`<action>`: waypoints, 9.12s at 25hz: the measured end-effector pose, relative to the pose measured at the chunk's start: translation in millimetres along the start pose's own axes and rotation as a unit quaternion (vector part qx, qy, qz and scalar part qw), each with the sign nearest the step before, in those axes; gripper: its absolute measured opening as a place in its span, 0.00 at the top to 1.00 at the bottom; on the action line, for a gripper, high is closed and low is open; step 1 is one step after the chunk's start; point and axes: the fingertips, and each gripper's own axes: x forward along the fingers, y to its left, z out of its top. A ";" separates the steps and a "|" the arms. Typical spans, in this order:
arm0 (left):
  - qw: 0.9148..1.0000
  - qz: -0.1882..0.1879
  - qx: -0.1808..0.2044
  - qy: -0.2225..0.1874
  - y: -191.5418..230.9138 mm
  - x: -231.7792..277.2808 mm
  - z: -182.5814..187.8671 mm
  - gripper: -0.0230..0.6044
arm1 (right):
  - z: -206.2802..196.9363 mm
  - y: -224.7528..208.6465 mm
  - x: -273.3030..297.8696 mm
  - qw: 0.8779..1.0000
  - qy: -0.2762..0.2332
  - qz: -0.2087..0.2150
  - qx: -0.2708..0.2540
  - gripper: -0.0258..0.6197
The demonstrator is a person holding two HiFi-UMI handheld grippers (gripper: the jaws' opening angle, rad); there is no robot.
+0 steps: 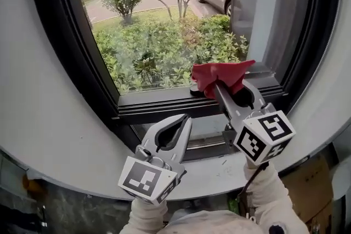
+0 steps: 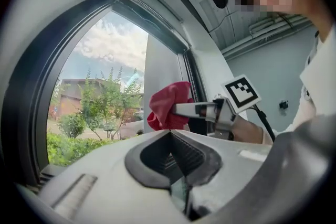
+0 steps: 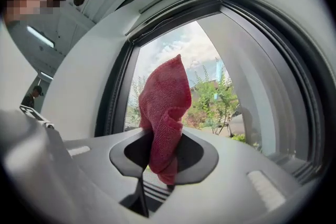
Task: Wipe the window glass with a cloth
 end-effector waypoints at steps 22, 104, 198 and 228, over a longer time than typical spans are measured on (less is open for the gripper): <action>0.997 -0.052 -0.039 -0.045 96.0 30.6 -1.1 0.96 | 98.1 -9.3 151.1 0.989 -0.027 -0.088 -0.114 0.79; 0.995 0.080 0.040 -0.047 126.6 -1.4 18.6 0.96 | -5.2 0.4 143.2 0.979 -0.135 -0.123 -0.088 0.79; 0.997 0.062 0.028 -0.046 116.3 31.9 4.3 0.96 | -42.3 1.8 140.1 0.987 -0.098 -0.099 -0.078 0.79; 0.998 0.022 0.038 -0.047 -8.8 176.8 5.1 0.96 | 2.8 -192.2 45.0 0.974 -0.082 -0.163 -0.135 0.79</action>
